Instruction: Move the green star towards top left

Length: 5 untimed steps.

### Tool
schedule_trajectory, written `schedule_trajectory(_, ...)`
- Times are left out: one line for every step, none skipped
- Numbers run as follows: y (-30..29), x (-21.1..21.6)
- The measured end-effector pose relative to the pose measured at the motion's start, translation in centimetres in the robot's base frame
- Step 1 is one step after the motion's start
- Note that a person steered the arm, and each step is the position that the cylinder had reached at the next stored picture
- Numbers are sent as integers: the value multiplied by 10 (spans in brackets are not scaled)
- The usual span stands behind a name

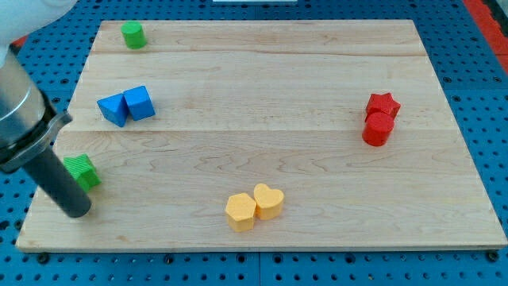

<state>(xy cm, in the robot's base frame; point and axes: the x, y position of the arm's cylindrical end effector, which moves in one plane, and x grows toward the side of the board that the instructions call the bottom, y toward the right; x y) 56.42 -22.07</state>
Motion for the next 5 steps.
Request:
schedule_trajectory(-24, -6)
schedule_trajectory(-44, -12)
schedule_trajectory(-49, -25)
schedule_trajectory(-25, -54)
schedule_trajectory(18, -74)
